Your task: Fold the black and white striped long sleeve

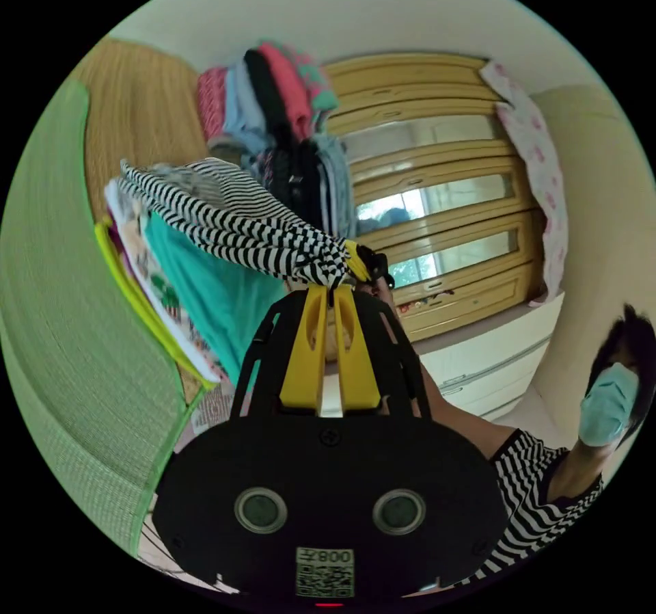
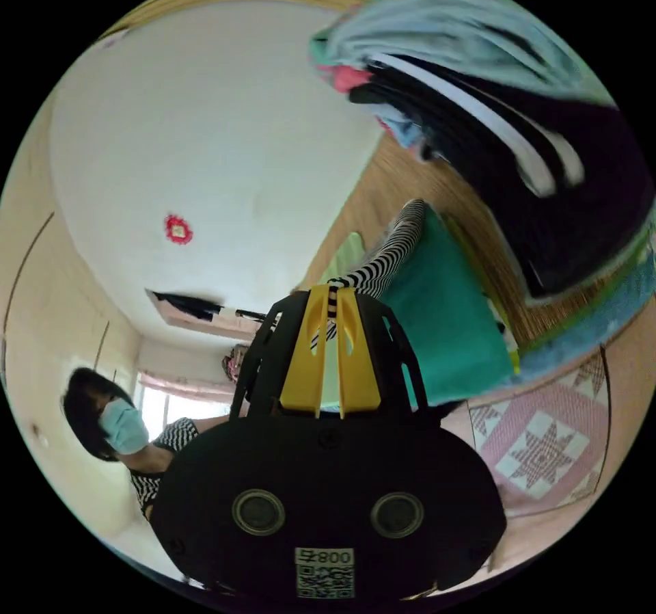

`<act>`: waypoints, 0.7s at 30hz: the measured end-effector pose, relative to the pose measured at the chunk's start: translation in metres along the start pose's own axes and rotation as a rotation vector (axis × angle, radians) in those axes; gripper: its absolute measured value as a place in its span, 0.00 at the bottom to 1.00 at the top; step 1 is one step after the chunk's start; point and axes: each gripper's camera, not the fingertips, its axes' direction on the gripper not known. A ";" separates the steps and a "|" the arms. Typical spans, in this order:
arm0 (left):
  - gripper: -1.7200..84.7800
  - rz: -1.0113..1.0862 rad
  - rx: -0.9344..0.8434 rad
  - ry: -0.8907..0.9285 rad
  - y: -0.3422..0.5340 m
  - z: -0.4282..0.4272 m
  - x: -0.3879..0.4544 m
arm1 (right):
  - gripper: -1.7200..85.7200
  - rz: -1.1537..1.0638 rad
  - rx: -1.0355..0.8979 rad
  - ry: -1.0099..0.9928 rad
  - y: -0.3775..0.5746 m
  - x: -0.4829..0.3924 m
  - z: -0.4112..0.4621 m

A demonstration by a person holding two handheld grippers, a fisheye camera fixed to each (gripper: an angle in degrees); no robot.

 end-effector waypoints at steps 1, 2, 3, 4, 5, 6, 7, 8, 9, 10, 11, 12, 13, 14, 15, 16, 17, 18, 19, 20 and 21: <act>0.04 -0.005 -0.006 0.004 0.000 0.005 0.003 | 0.04 0.006 0.000 -0.019 0.002 0.011 -0.001; 0.04 0.002 -0.009 -0.004 -0.002 0.013 0.012 | 0.04 0.005 0.016 -0.069 0.006 0.027 -0.006; 0.04 0.030 -0.017 -0.027 -0.007 0.019 0.025 | 0.04 -0.007 0.028 -0.095 0.006 0.037 -0.012; 0.04 0.050 -0.022 -0.040 -0.010 0.021 0.033 | 0.03 -0.015 0.030 -0.097 0.006 0.040 -0.015; 0.04 0.089 -0.030 -0.069 -0.016 0.027 0.050 | 0.03 -0.032 0.021 -0.090 0.003 0.044 -0.019; 0.04 0.123 -0.030 -0.092 -0.021 0.033 0.067 | 0.03 -0.051 0.009 -0.067 0.001 0.044 -0.023; 0.04 0.142 -0.031 -0.104 -0.023 0.036 0.076 | 0.03 -0.061 0.004 -0.053 -0.001 0.044 -0.025; 0.04 0.178 -0.037 -0.129 -0.026 0.044 0.092 | 0.03 -0.081 -0.008 -0.019 -0.002 0.043 -0.029; 0.04 0.207 -0.041 -0.152 -0.028 0.052 0.105 | 0.03 -0.097 -0.017 0.016 -0.003 0.044 -0.033; 0.04 0.218 -0.044 -0.162 -0.028 0.056 0.111 | 0.03 -0.100 -0.021 0.032 -0.003 0.045 -0.035; 0.04 0.234 -0.061 -0.176 -0.029 0.067 0.121 | 0.03 -0.095 -0.028 0.056 -0.002 0.052 -0.039; 0.04 0.242 -0.080 -0.188 -0.029 0.078 0.127 | 0.03 -0.077 -0.035 0.080 -0.001 0.061 -0.041; 0.04 0.242 -0.089 -0.195 -0.028 0.083 0.130 | 0.03 -0.067 -0.038 0.091 0.000 0.067 -0.042; 0.04 0.237 -0.116 -0.211 -0.027 0.095 0.133 | 0.03 -0.043 -0.049 0.114 0.002 0.079 -0.042; 0.04 0.212 -0.136 -0.222 -0.026 0.106 0.134 | 0.04 -0.019 -0.062 0.149 0.005 0.090 -0.041; 0.04 0.195 -0.143 -0.221 -0.026 0.111 0.134 | 0.04 -0.008 -0.068 0.166 0.006 0.095 -0.041; 0.03 0.162 -0.155 -0.211 -0.026 0.119 0.134 | 0.04 0.010 -0.078 0.190 0.007 0.103 -0.040; 0.03 0.134 -0.156 -0.206 -0.026 0.126 0.135 | 0.04 0.021 -0.081 0.203 0.009 0.110 -0.040; 0.03 0.123 -0.155 -0.205 -0.026 0.129 0.136 | 0.04 0.024 -0.079 0.206 0.009 0.113 -0.040; 0.03 0.105 -0.158 -0.212 -0.027 0.134 0.137 | 0.04 0.028 -0.082 0.213 0.009 0.117 -0.040; 0.03 0.094 -0.173 -0.231 -0.029 0.140 0.139 | 0.04 0.035 -0.102 0.244 0.008 0.121 -0.038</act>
